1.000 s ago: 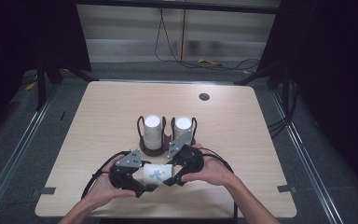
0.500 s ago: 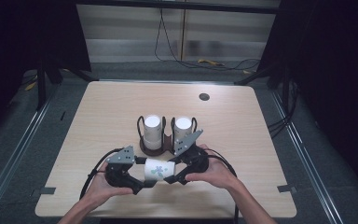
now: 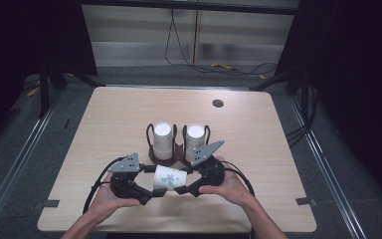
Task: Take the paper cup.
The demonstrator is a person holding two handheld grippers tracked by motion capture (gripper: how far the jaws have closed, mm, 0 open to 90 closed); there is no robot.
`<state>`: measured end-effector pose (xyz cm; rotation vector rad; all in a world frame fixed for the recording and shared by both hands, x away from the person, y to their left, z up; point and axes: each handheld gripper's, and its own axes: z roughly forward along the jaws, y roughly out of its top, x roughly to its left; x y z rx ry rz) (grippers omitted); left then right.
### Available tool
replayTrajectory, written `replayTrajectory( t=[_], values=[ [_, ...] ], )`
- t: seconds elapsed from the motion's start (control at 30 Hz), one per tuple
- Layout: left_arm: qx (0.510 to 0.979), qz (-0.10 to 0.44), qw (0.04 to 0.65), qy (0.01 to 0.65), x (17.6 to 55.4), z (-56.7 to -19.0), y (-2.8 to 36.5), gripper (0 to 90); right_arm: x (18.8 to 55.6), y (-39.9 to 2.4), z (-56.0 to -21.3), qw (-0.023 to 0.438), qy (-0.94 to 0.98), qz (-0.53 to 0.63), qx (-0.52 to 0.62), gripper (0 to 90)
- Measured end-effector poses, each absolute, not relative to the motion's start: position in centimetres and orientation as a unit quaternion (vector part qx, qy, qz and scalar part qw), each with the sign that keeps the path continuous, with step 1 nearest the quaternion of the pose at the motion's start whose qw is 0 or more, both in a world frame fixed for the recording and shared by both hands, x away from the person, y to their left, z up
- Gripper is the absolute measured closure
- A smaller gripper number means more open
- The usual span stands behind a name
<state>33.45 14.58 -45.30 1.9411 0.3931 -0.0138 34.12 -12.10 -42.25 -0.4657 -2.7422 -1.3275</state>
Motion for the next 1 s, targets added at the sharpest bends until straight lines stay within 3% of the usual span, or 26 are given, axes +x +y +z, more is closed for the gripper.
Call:
replayTrajectory(
  t=[1.0],
  values=[
    [0.784,-0.004,0.589,0.194,33.5,-45.2,14.7,18.2,33.8,-13.1,-44.0,0.044,-0.838,-0.513,-0.180,37.6]
  ],
)
